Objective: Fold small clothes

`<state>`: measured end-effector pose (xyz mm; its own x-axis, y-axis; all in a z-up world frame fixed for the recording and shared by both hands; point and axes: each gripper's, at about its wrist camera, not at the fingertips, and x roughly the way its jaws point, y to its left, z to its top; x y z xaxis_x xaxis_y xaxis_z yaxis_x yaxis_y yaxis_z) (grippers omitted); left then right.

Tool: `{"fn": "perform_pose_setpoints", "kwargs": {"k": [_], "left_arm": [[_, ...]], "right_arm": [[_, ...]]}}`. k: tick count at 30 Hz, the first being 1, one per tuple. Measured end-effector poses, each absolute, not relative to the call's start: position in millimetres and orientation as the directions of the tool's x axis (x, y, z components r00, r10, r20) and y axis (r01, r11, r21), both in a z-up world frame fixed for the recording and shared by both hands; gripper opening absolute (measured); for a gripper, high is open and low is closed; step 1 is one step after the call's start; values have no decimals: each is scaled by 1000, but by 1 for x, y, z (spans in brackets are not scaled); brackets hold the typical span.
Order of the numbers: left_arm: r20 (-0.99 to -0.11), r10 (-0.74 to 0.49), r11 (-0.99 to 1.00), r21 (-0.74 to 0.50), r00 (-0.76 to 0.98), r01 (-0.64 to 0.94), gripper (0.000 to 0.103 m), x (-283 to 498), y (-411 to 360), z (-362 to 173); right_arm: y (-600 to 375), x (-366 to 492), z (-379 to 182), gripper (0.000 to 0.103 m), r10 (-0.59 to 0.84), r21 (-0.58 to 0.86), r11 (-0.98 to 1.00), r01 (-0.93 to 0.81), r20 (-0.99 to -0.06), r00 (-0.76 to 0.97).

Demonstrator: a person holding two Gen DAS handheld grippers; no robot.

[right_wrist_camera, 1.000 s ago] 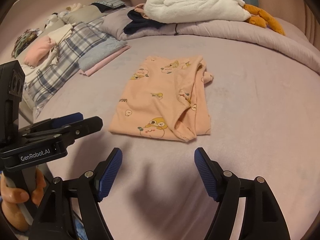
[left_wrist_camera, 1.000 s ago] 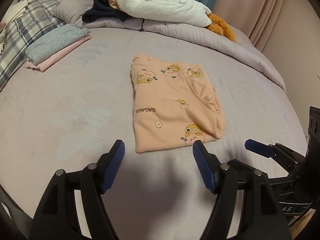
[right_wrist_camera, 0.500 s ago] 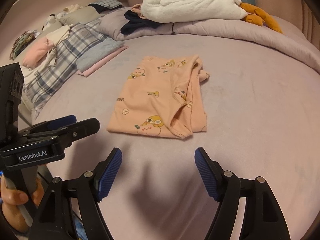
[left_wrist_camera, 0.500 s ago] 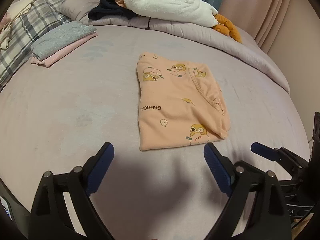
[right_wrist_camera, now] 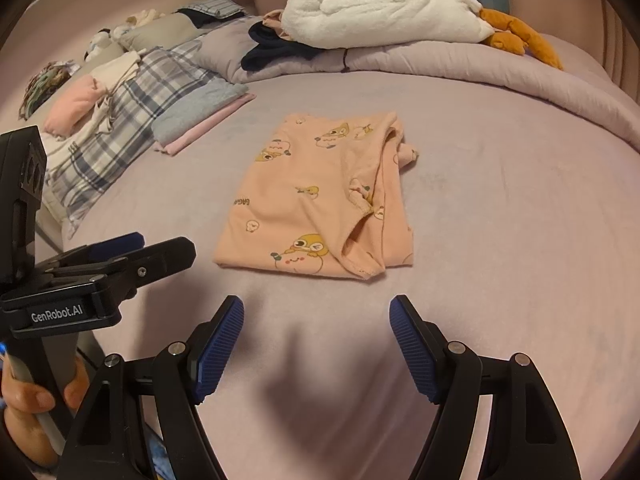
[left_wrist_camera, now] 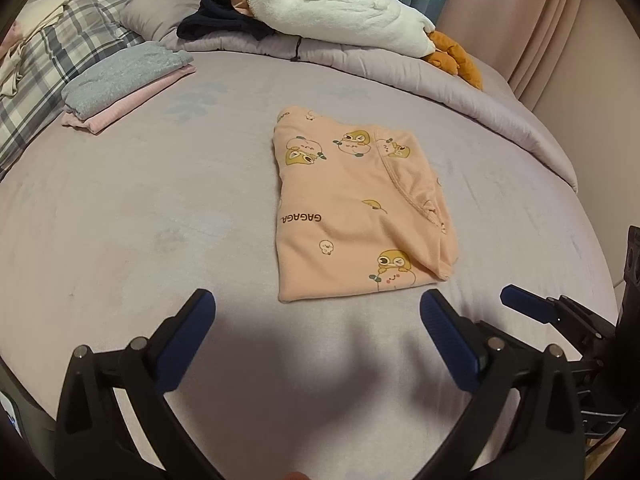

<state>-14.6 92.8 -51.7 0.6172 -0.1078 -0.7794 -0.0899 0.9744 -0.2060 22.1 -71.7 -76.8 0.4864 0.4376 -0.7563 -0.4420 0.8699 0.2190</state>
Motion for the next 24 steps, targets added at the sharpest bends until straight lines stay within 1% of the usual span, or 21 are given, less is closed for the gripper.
{"fn": "perform_pose_setpoints", "kwargs": {"k": [15, 20, 24], "left_arm": [[-789, -97, 979, -185, 607, -84, 102, -14, 89, -51], [-787, -103, 979, -188, 609, -78, 102, -15, 89, -49], [-784, -100, 979, -187, 613, -81, 102, -17, 90, -46]], "right_arm": [[-73, 21, -71, 79, 436, 210, 871, -444, -748, 500], [-73, 22, -66, 84, 443, 209, 868, -451, -736, 512], [-74, 22, -63, 86, 442, 198, 867, -457, -729, 523]]}}
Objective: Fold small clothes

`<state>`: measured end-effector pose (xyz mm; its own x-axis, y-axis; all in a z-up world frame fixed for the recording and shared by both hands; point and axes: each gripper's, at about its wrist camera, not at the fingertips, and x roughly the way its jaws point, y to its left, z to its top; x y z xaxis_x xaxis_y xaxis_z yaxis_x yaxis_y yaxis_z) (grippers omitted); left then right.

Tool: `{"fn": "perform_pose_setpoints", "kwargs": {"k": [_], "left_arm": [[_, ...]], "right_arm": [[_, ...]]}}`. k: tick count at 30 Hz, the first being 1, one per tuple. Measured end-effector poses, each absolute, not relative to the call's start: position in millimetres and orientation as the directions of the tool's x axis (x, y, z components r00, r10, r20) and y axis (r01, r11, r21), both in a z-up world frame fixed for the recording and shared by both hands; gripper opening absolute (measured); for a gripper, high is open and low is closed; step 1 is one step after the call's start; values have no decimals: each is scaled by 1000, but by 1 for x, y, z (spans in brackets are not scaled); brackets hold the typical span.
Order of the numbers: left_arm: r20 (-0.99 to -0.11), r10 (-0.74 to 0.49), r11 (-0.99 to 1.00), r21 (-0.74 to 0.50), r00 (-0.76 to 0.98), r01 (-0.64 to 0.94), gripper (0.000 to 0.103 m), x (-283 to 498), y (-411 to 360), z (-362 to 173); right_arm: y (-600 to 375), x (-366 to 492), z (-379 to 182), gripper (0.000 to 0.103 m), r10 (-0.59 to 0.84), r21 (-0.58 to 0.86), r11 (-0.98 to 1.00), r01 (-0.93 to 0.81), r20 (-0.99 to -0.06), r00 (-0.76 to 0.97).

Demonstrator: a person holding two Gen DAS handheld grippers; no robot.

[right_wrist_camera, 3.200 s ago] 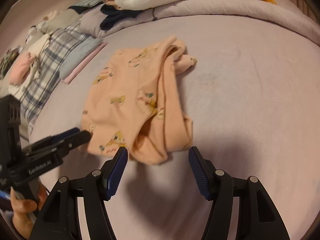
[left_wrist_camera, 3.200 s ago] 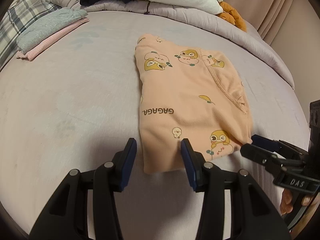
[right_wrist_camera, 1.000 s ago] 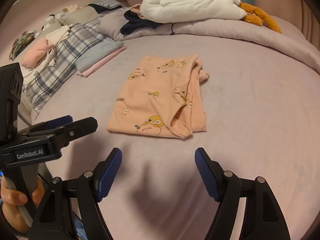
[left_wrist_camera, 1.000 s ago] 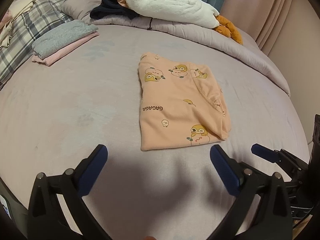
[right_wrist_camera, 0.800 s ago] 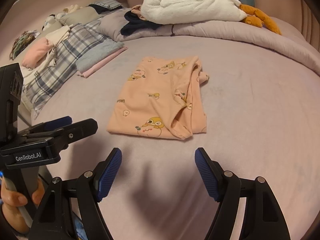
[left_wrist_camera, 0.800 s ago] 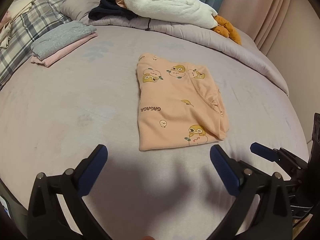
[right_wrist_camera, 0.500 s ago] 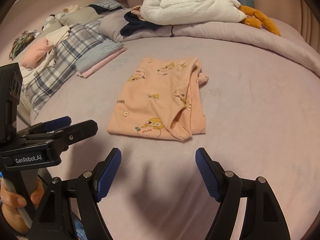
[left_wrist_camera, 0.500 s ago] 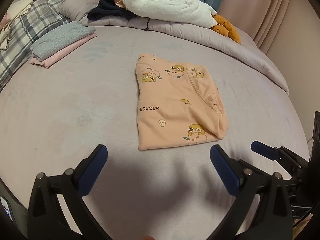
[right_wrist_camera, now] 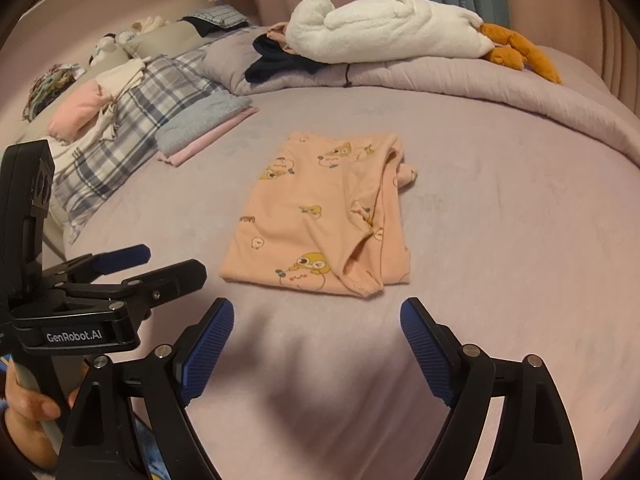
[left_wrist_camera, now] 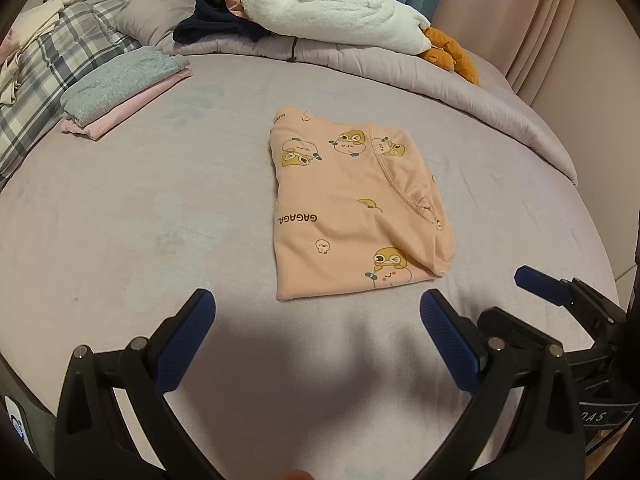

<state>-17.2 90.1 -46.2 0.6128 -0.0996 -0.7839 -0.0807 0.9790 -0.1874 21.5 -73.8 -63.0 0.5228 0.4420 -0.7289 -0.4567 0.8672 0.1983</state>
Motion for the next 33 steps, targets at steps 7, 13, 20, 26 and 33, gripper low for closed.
{"fn": "perform_pose_setpoints", "kwargs": {"k": [7, 13, 20, 26, 33], "left_arm": [[-783, -87, 978, -184, 616, -95, 102, -21, 95, -42], [-784, -83, 977, -186, 615, -106, 102, -23, 98, -38], [-783, -91, 976, -194, 615, -102, 102, -24, 100, -35], [-778, -92, 975, -198, 622, -103, 102, -25, 101, -30], [-777, -91, 973, -201, 623, -109, 102, -27, 102, -27]], "right_arm": [[-79, 22, -55, 96, 429, 170, 875, -454, -708, 561], [-84, 23, -46, 97, 425, 161, 879, -449, -691, 584], [-85, 23, -41, 100, 429, 158, 878, -451, -679, 596], [-82, 22, -35, 100, 437, 149, 871, -467, -668, 602], [-81, 23, -32, 100, 445, 149, 867, -476, -663, 603]]}}
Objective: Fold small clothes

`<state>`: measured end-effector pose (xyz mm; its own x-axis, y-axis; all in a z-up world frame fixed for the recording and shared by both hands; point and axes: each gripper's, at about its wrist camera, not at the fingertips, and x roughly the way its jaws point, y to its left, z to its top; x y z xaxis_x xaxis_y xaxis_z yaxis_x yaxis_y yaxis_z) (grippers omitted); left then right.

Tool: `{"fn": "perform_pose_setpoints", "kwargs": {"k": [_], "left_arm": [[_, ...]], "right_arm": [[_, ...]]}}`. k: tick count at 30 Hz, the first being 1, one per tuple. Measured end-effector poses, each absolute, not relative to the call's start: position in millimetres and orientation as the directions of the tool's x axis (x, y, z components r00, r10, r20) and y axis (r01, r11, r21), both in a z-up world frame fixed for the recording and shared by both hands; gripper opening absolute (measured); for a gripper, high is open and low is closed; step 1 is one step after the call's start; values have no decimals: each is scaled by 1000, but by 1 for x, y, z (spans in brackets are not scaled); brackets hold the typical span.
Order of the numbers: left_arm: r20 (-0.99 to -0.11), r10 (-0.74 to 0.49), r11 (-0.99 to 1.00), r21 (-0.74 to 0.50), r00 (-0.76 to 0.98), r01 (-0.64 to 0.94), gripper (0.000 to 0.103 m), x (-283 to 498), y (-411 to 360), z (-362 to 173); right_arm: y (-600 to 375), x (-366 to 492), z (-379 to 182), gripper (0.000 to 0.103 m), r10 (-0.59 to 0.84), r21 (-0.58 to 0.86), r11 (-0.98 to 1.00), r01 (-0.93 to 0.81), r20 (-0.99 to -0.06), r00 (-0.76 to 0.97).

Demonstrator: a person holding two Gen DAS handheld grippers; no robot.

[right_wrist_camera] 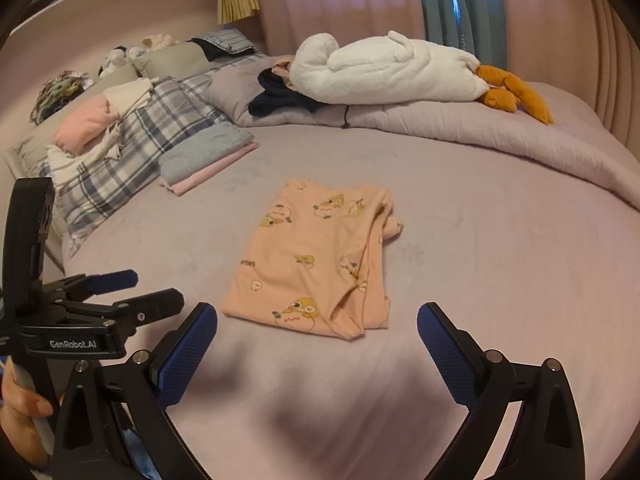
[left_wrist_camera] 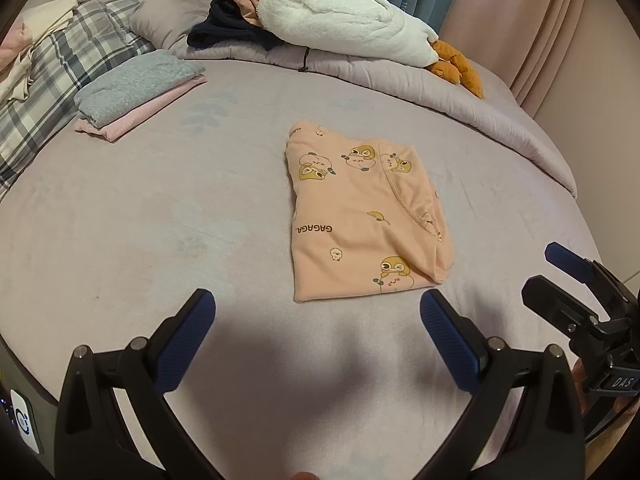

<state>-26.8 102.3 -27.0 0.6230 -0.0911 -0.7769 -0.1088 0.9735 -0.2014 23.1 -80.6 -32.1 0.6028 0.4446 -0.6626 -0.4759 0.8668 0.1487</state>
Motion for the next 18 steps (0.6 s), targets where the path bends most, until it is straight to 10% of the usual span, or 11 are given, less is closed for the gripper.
{"fn": "perform_pose_setpoints", "kwargs": {"k": [18], "left_arm": [[-773, -78, 974, -194, 630, -117, 102, -31, 101, -22]], "right_arm": [[-78, 21, -32, 100, 446, 147, 865, -479, -663, 602]]}}
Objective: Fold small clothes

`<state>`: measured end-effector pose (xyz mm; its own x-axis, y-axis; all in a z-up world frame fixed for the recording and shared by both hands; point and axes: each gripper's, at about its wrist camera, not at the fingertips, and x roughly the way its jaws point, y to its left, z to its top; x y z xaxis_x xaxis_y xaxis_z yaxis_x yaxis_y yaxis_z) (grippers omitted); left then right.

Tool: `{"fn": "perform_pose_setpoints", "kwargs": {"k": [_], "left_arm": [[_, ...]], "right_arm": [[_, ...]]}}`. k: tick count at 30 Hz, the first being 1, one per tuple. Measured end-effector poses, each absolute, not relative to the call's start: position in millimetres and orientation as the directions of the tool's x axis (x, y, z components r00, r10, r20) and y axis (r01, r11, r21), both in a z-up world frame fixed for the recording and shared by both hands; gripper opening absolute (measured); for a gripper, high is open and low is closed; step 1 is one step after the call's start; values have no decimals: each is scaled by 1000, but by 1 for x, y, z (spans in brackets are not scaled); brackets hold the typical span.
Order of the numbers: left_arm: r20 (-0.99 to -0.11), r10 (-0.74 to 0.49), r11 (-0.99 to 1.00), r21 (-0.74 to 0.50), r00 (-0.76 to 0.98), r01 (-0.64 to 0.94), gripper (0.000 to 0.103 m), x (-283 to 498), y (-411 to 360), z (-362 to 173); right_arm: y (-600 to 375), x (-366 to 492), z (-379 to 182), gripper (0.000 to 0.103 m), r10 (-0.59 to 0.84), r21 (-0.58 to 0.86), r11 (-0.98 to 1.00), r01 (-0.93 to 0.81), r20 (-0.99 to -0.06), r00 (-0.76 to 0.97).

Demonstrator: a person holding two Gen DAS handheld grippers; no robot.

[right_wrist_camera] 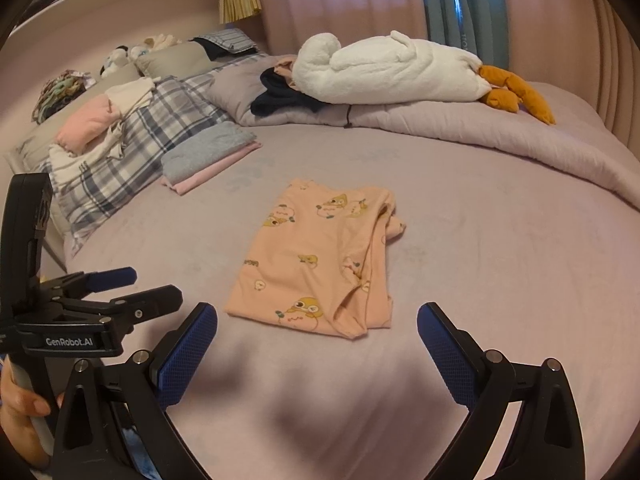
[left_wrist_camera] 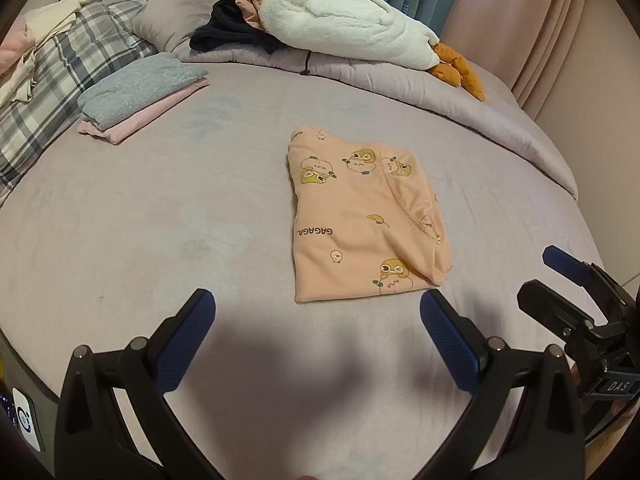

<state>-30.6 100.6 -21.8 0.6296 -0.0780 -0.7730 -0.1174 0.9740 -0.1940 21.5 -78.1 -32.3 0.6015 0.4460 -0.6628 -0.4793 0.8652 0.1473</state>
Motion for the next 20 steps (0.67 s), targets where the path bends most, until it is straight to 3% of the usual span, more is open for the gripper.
{"fn": "perform_pose_setpoints", "kwargs": {"k": [20], "left_arm": [[-775, -53, 976, -174, 629, -133, 102, -30, 101, -21]], "right_arm": [[-75, 18, -31, 100, 454, 147, 859, -490, -661, 598]]}}
